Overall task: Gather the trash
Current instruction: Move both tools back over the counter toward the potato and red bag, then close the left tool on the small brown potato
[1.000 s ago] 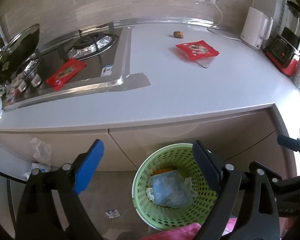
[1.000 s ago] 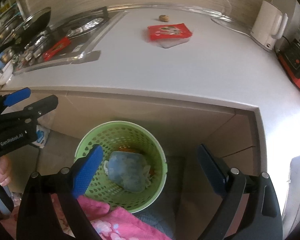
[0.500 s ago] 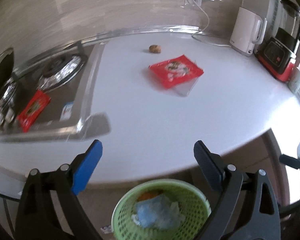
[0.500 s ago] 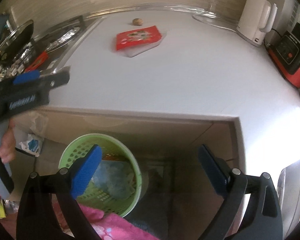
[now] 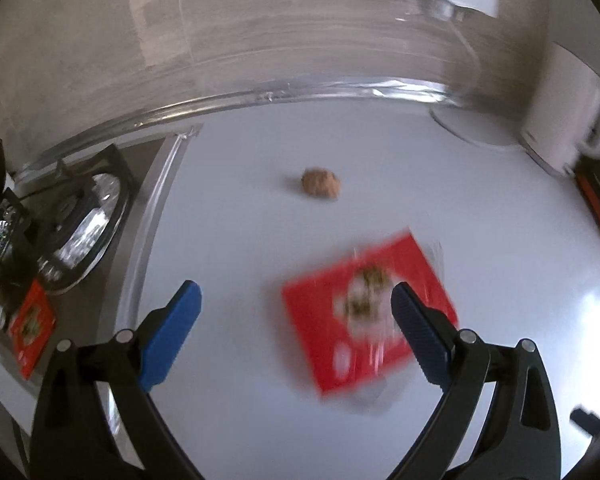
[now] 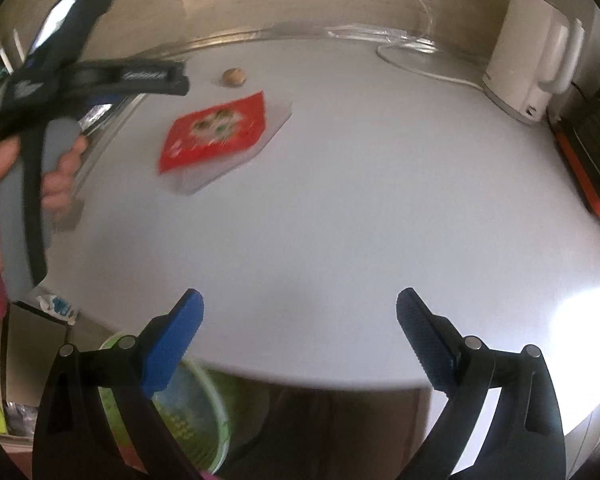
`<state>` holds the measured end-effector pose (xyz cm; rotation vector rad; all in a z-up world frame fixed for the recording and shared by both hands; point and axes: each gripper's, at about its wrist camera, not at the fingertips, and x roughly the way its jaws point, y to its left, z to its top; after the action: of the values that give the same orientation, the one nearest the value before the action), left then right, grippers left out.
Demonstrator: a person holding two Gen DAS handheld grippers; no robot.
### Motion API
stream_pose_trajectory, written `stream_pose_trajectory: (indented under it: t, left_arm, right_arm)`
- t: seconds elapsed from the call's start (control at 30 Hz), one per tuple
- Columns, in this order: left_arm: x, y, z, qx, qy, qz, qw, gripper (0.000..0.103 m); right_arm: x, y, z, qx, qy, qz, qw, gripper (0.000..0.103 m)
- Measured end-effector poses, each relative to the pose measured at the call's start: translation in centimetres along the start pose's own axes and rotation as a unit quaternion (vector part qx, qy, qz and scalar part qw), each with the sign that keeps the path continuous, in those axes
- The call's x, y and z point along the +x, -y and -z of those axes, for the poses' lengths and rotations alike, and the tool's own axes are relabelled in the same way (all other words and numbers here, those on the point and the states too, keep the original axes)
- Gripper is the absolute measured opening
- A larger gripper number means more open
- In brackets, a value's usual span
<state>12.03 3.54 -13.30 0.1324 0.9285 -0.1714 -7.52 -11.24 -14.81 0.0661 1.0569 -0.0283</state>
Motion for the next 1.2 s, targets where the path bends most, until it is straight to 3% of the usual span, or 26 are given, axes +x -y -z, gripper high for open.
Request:
stream_pose_trajectory:
  t: [0.27, 0.57, 0.63, 0.9, 1.2]
  left_arm:
    - [7.0, 0.9, -5.7, -0.059, -0.031, -0.030, 0.9973, 0.092]
    - [11.7, 2.3, -6.8, -0.066, -0.064, -0.065, 0.9937, 0.092]
    - [12.2, 2.3, -6.8, -0.067, -0.069, -0.073, 0.9927, 0.087]
    - [12.9, 2.5, -6.8, -0.065, -0.068, -0.052, 0.9942, 0.041]
    - [12.3, 1.8, -6.3, -0.056, -0.058, -0.024, 0.9964, 0.041]
  right_arm:
    - [4.0, 3.0, -7.1, -0.020, 0.025, -0.021, 0.999, 0.097]
    - [7.2, 4.3, -12.0, -0.035, 0.037, -0.055, 0.997, 0.097]
    - [7.7, 4.3, -12.3, -0.036, 0.036, -0.062, 0.997, 0.097]
    - [8.7, 4.6, -12.9, -0.043, 0.033, -0.078, 0.995, 0.097]
    - [9.5, 1.9, -13.5, -0.095, 0.030, -0.103, 0.990, 0.097]
